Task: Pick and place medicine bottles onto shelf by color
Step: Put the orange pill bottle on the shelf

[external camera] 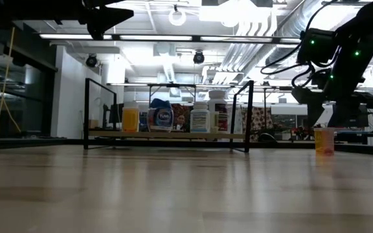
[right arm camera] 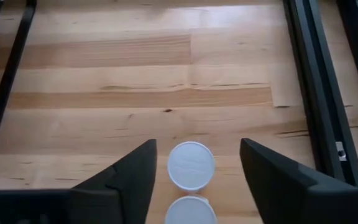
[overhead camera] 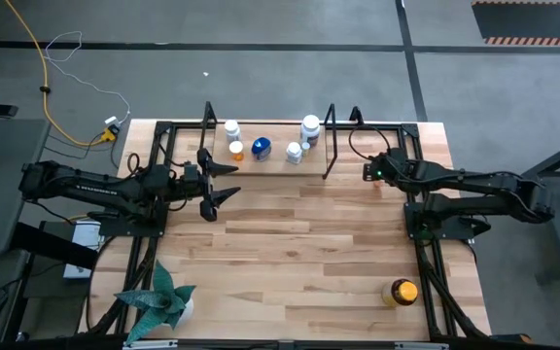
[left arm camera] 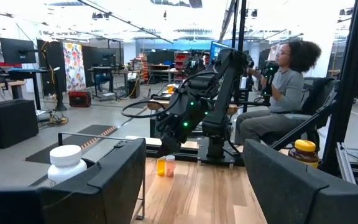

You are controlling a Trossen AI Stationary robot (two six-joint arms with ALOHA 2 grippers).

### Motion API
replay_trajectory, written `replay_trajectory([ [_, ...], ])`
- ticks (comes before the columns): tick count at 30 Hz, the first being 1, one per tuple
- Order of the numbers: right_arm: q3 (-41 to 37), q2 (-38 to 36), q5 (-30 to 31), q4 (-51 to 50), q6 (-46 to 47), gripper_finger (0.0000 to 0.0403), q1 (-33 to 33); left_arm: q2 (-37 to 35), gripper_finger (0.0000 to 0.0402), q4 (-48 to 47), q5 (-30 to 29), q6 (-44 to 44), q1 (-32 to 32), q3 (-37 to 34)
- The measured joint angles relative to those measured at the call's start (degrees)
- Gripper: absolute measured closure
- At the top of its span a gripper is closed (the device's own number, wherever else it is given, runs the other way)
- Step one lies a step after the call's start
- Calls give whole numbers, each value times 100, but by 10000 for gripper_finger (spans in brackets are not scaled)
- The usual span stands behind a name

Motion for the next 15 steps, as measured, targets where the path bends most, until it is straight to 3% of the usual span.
replay_trajectory([
  [8, 0, 140, 7, 7, 15, 245, 2, 2, 142, 0, 0, -1, -2, 1],
  [15, 0, 730, 7, 513, -344, 260, 2, 2, 142, 0, 0, -2, -2, 1],
])
